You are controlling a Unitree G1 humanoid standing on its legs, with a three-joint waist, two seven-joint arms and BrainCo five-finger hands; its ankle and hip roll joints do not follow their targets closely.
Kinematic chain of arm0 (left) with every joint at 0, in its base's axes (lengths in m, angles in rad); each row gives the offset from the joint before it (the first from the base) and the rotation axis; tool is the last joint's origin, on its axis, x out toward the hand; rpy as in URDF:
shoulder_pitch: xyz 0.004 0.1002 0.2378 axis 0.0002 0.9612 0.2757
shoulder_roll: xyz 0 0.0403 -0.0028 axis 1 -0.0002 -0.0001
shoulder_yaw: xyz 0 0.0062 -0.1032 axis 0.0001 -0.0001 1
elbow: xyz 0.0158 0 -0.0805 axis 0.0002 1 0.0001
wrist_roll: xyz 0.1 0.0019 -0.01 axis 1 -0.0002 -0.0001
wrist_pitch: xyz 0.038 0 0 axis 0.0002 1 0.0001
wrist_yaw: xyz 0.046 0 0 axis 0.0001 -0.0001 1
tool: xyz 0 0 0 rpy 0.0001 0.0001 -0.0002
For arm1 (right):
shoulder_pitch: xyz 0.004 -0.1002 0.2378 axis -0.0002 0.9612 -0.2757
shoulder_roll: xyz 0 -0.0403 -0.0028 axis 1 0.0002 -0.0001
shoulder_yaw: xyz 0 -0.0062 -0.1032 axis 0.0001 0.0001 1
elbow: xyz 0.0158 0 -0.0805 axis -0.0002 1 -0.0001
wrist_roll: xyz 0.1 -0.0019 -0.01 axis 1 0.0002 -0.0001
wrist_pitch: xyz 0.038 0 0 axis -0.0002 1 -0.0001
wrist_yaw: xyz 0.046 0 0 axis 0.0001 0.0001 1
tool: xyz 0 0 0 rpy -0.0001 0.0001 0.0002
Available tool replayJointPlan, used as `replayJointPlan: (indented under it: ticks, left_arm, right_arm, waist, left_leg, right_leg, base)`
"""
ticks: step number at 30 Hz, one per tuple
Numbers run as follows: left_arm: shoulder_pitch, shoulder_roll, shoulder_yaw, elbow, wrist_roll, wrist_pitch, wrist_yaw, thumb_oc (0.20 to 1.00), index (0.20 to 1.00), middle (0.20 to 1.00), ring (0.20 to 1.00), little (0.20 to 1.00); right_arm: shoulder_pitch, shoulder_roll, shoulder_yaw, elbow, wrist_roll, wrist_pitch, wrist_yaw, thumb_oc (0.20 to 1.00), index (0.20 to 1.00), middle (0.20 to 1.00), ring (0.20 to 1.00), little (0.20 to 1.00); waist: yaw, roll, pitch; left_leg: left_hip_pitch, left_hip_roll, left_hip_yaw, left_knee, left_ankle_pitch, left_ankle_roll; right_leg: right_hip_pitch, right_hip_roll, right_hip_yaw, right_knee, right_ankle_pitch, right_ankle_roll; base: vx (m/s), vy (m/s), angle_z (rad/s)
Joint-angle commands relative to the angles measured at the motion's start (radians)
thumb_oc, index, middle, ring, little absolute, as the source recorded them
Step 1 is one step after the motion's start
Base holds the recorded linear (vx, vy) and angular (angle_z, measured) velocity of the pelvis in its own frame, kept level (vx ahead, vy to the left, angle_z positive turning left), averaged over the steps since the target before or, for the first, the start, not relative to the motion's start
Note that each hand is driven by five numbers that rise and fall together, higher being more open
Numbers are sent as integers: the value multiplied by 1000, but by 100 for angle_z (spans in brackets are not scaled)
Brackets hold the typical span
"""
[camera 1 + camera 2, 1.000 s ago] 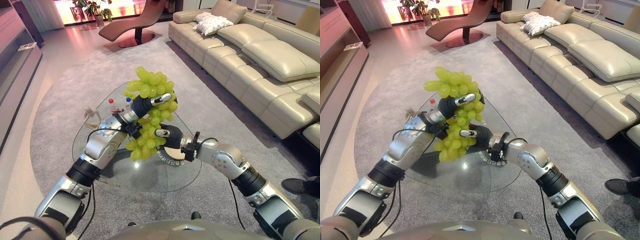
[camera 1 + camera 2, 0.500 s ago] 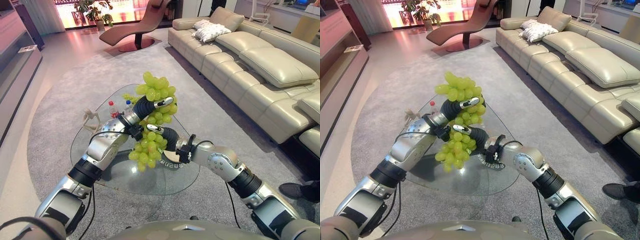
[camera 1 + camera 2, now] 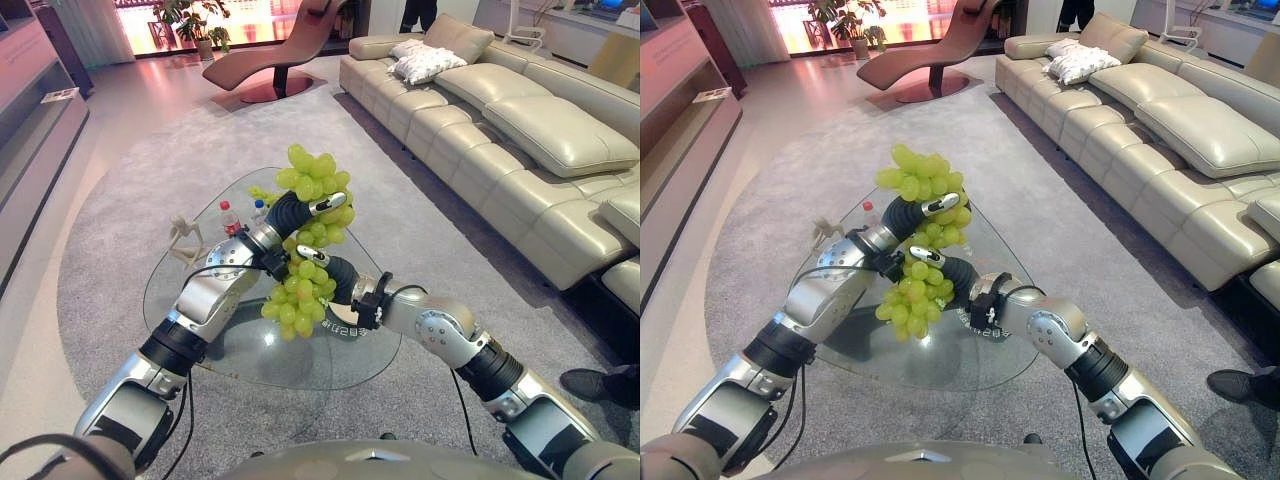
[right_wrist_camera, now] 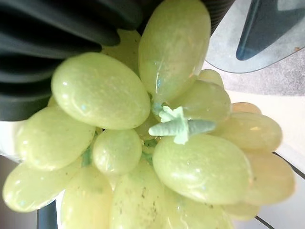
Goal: Pick up fruits into the plate
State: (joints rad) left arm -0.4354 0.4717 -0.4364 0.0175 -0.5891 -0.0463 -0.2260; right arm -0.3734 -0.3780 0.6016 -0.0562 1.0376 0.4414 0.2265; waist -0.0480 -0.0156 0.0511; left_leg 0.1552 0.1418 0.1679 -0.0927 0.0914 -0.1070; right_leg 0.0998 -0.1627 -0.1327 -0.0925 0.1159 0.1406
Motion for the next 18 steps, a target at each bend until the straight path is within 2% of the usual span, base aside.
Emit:
replayJointPlan:
  ticks: [1,2,8,13,18]
  left_arm:
    - [-63,-27,29,-9,-9,-34,19,818,818,818,818,818]
    - [-50,-22,38,-10,-9,-31,21,1000,1000,1000,1000,1000]
    - [21,-7,86,15,18,-11,18,1000,1000,1000,1000,1000]
    - [82,9,126,58,39,-29,-4,1000,1000,1000,1000,1000]
    - [172,28,176,124,65,-19,-13,1000,1000,1000,1000,1000]
  right_arm:
    - [-75,111,-63,-115,78,-97,32,200,200,200,200,200]
    - [-66,105,-74,-116,83,-104,31,200,200,200,200,200]
    - [-17,88,-151,-118,98,-163,17,200,200,200,200,200]
    - [21,69,-209,-107,88,-198,17,200,200,200,200,200]
    - [61,40,-302,-40,102,-245,-2,200,200,200,200,200]
  waist:
    - [15,-7,46]
    - [17,-7,47]
    - [25,-2,58]
    - [31,2,69]
    - [42,10,84]
  left_leg:
    - [2,-32,-41,30,-128,37]
    - [1,-32,-43,31,-127,36]
    - [-7,-37,-54,27,-125,38]
    - [-15,-39,-56,27,-124,37]
    - [-24,-41,-63,25,-123,36]
  right_leg:
    - [50,23,-40,70,-152,-21]
    - [50,23,-42,71,-152,-21]
    - [47,21,-55,71,-153,-23]
    - [44,21,-63,69,-153,-24]
    - [40,20,-77,64,-149,-25]
  base:
    - [14,6,8]
    - [19,10,10]
    - [4,4,3]
    - [-13,2,5]
    - [-25,-7,9]
